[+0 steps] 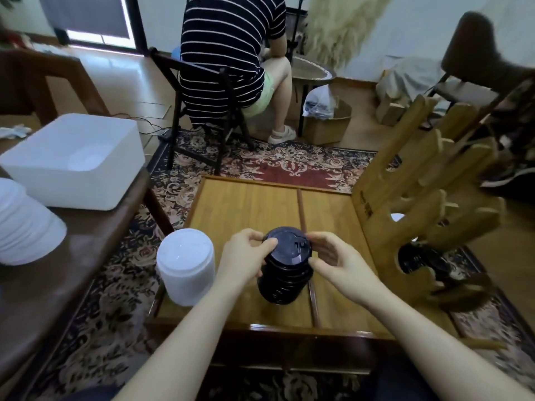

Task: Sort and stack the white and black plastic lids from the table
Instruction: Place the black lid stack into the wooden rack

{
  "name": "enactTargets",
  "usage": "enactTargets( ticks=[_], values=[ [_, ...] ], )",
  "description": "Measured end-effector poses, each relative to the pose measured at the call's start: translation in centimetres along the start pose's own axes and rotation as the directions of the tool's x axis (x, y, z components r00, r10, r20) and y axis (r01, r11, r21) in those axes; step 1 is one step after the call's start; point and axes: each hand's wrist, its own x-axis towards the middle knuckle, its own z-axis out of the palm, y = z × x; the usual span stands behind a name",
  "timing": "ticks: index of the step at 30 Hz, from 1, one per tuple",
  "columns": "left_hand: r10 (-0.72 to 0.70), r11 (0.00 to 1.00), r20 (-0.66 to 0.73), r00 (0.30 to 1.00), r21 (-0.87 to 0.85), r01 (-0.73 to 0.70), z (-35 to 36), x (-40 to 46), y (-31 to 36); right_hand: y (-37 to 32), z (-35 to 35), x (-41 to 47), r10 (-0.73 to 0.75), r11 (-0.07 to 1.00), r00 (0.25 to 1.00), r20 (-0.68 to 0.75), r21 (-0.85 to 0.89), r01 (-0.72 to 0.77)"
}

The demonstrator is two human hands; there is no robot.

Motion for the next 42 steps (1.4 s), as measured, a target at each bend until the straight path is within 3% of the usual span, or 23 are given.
enactTargets(
  ticks=[7, 12, 22, 27, 29, 31, 33, 35, 38, 42],
  values=[
    [0.056, 0.981, -0.043, 0.998, 0.188, -0.047, 1.2, 0.0, -1.0, 0.6, -0.3, 0.6, 0.214, 0.974, 0.977, -0.015, 0.081, -0.212],
    [0.101, 0.975, -0.007, 0.995, 0.201, -0.097, 1.3, -0.4, -0.5, 1.1, -0.2, 0.7, 0.325, 0.919, 0.946, 0.0, 0.237, -0.316],
    [0.04, 0.973, 0.037, 0.998, 0.225, -0.048, 1.0, -0.6, -1.0, 1.2, 0.5, 0.9, 0.382, 0.894, 0.924, 0.019, 0.246, -0.375],
    [0.04, 0.981, 0.012, 0.999, 0.19, -0.041, 1.1, -0.3, -1.7, 1.5, 0.7, 1.3, 0.498, 0.781, 0.866, 0.036, 0.416, -0.466],
    [-0.01, 0.993, 0.011, 1.0, 0.117, 0.008, 1.2, -0.2, -1.9, 1.7, 1.0, 1.6, 0.532, 0.752, 0.846, 0.046, 0.434, -0.496],
    [-0.159, 0.984, 0.082, 0.984, -0.068, 0.165, 1.2, -0.3, -1.9, 1.8, 1.3, 1.7, 0.577, 0.712, 0.814, 0.067, 0.449, -0.541],
    [-0.315, 0.925, 0.175, 0.933, -0.165, 0.343, 1.0, -0.5, -2.0, 2.0, 1.5, 1.6, 0.625, 0.644, 0.767, 0.145, 0.459, -0.612],
    [-0.39, 0.881, 0.232, 0.891, -0.187, 0.434, 0.8, -0.6, -2.4, 2.2, 1.6, 1.5, 0.649, 0.574, 0.713, 0.265, 0.445, -0.688],
    [-0.406, 0.848, 0.269, 0.873, -0.244, 0.47, 0.6, -0.5, -2.8, 2.6, 1.3, 1.4, 0.622, 0.491, 0.666, 0.412, 0.457, -0.742],
    [-0.344, 0.854, 0.316, 0.885, -0.287, 0.434, 0.1, -0.6, -2.7, 2.9, 0.4, 1.3, 0.584, 0.507, 0.682, 0.44, 0.459, -0.73]
  ],
)
